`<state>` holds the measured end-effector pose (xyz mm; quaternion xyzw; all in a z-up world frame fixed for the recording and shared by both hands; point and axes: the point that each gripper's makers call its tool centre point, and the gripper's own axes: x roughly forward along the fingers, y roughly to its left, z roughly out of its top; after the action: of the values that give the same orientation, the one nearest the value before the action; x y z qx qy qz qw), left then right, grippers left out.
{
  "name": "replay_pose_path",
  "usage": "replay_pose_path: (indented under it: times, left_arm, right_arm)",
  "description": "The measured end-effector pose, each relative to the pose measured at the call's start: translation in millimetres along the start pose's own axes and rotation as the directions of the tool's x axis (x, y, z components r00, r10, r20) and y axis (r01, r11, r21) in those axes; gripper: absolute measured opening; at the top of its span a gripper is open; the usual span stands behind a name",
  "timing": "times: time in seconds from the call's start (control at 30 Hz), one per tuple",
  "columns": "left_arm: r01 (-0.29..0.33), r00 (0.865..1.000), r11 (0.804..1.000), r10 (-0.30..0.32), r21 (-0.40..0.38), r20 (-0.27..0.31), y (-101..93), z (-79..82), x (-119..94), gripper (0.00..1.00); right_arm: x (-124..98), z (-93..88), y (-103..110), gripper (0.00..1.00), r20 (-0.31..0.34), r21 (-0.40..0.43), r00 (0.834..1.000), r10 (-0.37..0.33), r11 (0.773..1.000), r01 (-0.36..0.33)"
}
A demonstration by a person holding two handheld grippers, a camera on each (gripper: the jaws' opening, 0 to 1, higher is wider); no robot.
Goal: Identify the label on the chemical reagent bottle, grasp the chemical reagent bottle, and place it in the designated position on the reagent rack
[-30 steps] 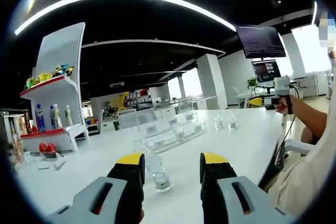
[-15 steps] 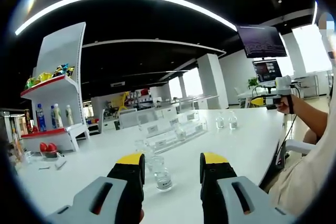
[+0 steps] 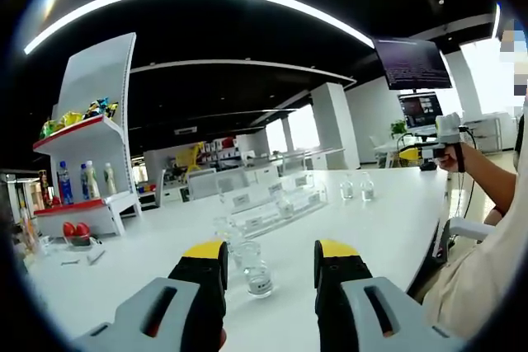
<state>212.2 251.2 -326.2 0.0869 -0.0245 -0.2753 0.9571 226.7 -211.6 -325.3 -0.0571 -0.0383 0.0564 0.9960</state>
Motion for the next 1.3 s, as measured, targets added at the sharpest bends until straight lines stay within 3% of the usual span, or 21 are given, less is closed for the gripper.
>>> replay_pose_path:
  times: [0.27,0.7,1.3]
  left_arm:
    - [0.008,1.0,1.0,-0.008,0.0,-0.008,-2.3,-1.9,0,0.43]
    - [0.012,0.999,1.0,-0.011,0.018,-0.045,-2.2,-9.6,-2,0.43]
    - [0.089,0.993,0.996,-0.087,0.023,-0.076,-17.6,-16.1,-2,0.43]
  right_arm:
    - [1,-7.5,-11,0.32,-0.015,0.0,1.0,-0.013,1.0,0.013]
    - [1,-9.2,-7,0.32,-0.017,-0.004,1.0,0.0,1.0,0.0]
    - [-1,-12.3,-9,0.32,-0.029,-0.007,1.0,-0.012,1.0,0.011]
